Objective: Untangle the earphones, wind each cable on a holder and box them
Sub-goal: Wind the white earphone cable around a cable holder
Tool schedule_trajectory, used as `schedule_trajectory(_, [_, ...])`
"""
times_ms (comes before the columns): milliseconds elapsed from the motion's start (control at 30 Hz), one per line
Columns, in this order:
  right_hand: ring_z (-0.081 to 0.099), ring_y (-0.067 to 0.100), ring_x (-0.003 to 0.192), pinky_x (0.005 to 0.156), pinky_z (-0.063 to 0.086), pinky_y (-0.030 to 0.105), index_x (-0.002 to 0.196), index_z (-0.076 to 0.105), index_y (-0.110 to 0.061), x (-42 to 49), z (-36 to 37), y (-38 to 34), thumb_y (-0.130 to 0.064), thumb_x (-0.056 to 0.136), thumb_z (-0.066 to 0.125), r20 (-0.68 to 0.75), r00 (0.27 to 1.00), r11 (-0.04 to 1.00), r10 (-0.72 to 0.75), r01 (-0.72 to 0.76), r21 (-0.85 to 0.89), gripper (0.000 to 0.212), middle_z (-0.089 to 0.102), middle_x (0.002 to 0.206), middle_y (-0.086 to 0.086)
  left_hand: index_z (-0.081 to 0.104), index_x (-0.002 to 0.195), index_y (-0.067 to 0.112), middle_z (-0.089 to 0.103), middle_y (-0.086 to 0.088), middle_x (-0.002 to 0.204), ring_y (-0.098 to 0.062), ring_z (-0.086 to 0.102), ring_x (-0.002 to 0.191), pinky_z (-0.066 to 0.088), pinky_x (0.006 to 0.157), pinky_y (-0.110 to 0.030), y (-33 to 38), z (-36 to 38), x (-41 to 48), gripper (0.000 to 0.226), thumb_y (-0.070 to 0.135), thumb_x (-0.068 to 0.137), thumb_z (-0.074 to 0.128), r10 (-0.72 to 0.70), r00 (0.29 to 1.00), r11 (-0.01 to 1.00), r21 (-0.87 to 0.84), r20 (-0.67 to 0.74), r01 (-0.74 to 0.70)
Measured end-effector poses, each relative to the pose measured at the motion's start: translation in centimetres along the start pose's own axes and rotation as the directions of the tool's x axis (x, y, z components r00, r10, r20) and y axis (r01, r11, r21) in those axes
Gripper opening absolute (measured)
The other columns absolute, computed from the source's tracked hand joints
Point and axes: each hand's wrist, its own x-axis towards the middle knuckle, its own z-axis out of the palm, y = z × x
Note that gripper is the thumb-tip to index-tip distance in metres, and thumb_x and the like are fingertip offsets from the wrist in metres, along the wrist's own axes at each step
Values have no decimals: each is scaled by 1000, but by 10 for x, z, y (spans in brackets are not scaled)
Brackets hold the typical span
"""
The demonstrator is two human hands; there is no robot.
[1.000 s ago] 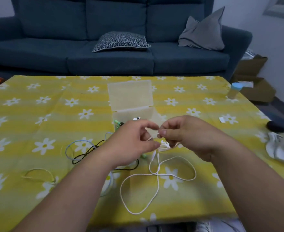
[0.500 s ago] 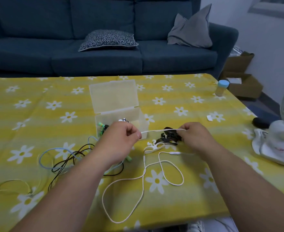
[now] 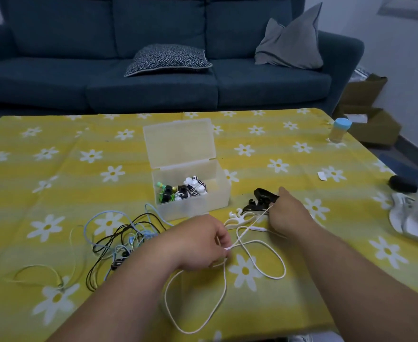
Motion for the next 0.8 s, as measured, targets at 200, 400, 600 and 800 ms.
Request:
schedule_trajectory(200, [51,31,83,66,38,31,107,51,-6,-1,3,7,-4,91,49,-116,990,996,76,-81,-39,17,58,92,11,64,86,27,59,11,76,-14,59,77,38,55,-18,6,8,-5,10,27,94,59,27,999,999,35,-17,-26])
schedule_trajectory(400, [54,31,89,71,39,32,111,65,-15,-17,-23,-6,-8,92,49,-365,929,989,62,-9,147,26,66,101,10,67,87,21,64,6,85,-17,60,81,42,59,-21,7,11,-6,13,14,90,57,41,996,999,36,-85,-38])
schedule_trajectory(600, [58,20,79,62,38,30,106,66,-28,-59,-52,-42,-16,97,52,-282,921,934,-269,321,158,21,66,93,-2,69,85,18,67,4,76,-15,60,70,43,62,-25,6,5,-7,23,36,93,59,-6,989,1000,0,-148,6])
schedule_trajectory(800, [49,5,60,53,35,24,100,65,-33,-94,-49,-57,-18,97,54,-140,884,878,-446,463,124,19,56,72,-11,67,90,25,69,3,106,-17,63,95,50,86,-29,-2,-10,-17,31,2,88,46,-165,881,984,-137,-443,115])
